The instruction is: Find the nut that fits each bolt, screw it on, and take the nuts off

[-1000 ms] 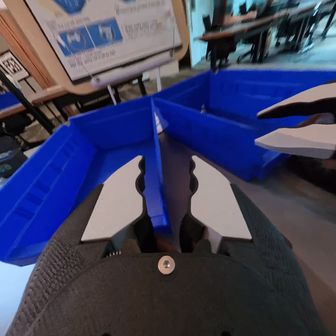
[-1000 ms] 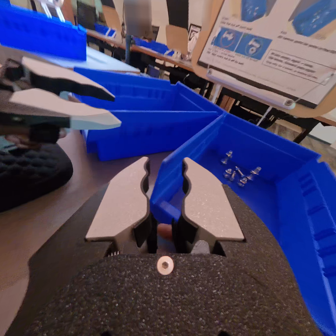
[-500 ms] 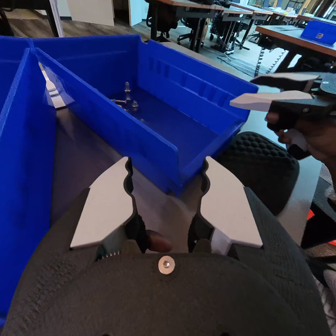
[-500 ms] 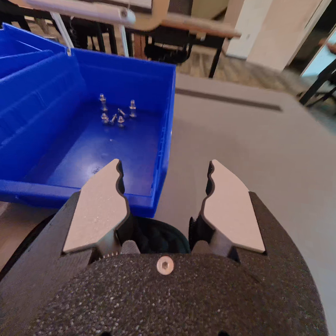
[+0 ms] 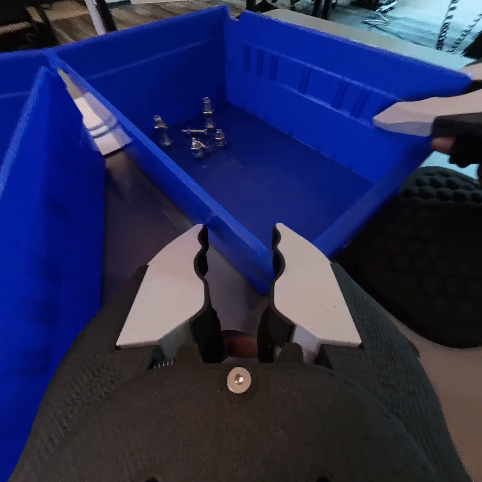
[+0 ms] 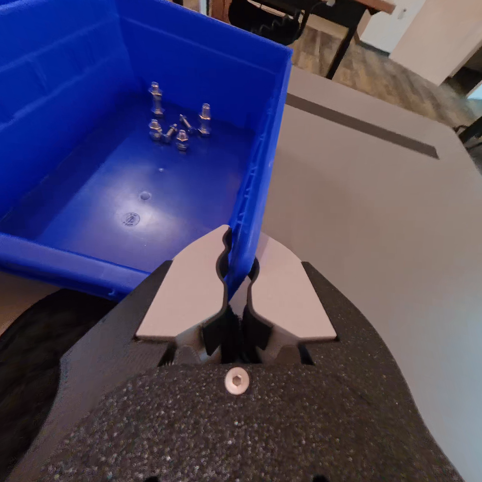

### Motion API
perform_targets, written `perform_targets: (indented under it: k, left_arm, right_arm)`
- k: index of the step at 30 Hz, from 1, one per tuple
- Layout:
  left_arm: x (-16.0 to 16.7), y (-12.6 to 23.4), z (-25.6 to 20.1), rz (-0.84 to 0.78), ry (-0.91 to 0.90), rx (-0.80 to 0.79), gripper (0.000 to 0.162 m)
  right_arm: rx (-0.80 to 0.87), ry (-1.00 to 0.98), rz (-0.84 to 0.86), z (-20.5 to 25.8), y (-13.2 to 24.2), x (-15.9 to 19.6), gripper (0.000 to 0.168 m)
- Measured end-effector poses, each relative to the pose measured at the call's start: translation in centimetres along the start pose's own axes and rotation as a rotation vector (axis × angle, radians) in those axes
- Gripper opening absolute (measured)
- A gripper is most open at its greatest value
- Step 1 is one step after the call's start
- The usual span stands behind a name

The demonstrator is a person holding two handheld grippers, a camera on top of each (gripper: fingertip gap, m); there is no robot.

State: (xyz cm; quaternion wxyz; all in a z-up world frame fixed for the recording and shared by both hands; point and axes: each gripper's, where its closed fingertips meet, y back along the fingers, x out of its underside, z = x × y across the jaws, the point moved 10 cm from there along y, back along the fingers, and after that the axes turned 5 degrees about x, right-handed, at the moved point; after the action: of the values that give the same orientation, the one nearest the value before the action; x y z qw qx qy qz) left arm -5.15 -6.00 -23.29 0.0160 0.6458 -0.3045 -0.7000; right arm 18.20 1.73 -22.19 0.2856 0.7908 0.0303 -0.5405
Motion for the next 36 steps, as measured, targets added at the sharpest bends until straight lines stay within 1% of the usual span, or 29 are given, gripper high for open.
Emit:
perform_targets:
  k: [3, 5, 8, 13, 17, 21, 25, 31, 36]
  left_arm:
    - [-0.2, 0.5, -0.3, -0.013, -0.114, -0.121, 0.03]
    - [-0.3, 0.8, -0.6, -0.011, -0.183, -0.17, 0.023]
    - [-0.9, 2.0, -0.9, -0.059, -0.174, -0.136, 0.022]
    - [-3.7, 5.5, -1.3, -0.147, -0.201, -0.123, 0.022]
    - [-5.2, 9.1, -0.2, -0.196, -0.225, -0.155, 0.022]
    - [-5.7, 13.6, 2.3, -0.22, -0.235, -0.267, 0.022]
    - [-5.0, 19.2, 5.4, -0.197, -0.236, -0.43, 0.022]
    - [-1.7, 27.7, 10.2, -0.075, -0.214, -0.705, 0.022]
    - [1.9, 33.5, 12.5, 0.01, -0.172, -0.856, 0.022]
  right_arm:
    - [0.066, 0.096, -0.014, 1.0, 1.1, -0.4, 0.009]
    - [0.105, 0.12, -0.025, 1.4, 2.4, -0.9, 0.008]
    - [0.162, 0.144, -0.042, 1.5, 4.9, -2.4, 0.008]
    - [0.233, 0.152, -0.099, 2.1, 9.2, -6.0, 0.008]
    - [0.183, 0.156, -0.181, 3.7, 11.0, -9.0, 0.009]
    - [0.087, 0.196, -0.272, 6.9, 10.5, -12.3, 0.01]
    - [-0.047, 0.257, -0.353, 12.1, 8.8, -15.7, 0.012]
    - [-0.287, 0.35, -0.442, 22.7, 4.5, -19.3, 0.012]
    - [-0.448, 0.366, -0.487, 30.7, 3.2, -20.2, 0.013]
